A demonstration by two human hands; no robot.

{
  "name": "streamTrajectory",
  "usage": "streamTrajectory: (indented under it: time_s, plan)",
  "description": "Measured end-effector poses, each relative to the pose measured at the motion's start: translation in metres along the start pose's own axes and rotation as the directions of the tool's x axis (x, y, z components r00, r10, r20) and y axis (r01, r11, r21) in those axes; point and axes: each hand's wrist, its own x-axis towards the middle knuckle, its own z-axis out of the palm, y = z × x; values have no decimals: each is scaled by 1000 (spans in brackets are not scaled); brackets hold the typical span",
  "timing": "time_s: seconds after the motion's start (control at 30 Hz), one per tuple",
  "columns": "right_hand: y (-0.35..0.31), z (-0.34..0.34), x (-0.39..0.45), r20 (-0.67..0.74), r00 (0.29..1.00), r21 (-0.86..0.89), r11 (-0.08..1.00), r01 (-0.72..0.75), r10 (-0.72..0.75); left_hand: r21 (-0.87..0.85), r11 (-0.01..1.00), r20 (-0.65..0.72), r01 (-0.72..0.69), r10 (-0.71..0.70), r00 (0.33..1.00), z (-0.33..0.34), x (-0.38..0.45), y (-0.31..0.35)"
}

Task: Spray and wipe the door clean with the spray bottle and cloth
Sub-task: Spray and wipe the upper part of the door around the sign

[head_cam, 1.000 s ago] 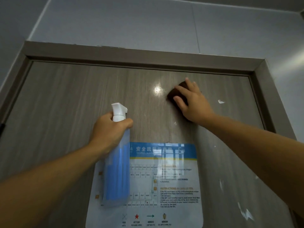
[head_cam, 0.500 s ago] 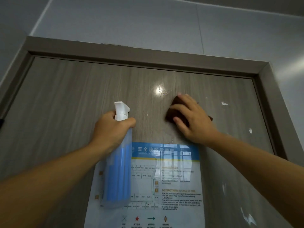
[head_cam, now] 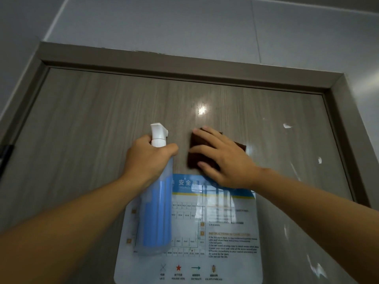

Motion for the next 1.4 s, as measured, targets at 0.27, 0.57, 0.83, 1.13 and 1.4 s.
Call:
streamTrajectory:
  time_s: [0.27, 0.57, 0.83, 1.13, 1.4]
  plan:
    - [31, -17, 34, -184, 850, 61, 868, -492, 494, -3, 1000, 6, -10, 10, 1000, 0, 0, -2]
    - [-22, 11, 14, -67, 997, -10, 999, -34, 33, 53, 999, -39, -5, 8, 999, 2, -1, 3]
    - [51, -27, -10, -83, 968, -24, 970, -241, 238, 55, 998, -13, -29, 30, 999, 2, -1, -2]
    - [29, -14, 36, -211, 838, 91, 863, -497, 504, 88, 995, -12, -43, 44, 999, 3, 0, -2]
    - [28, -11, -33, 4, 999, 9, 999, -35, 35, 117, 992, -16, -43, 45, 999, 6, -2, 2]
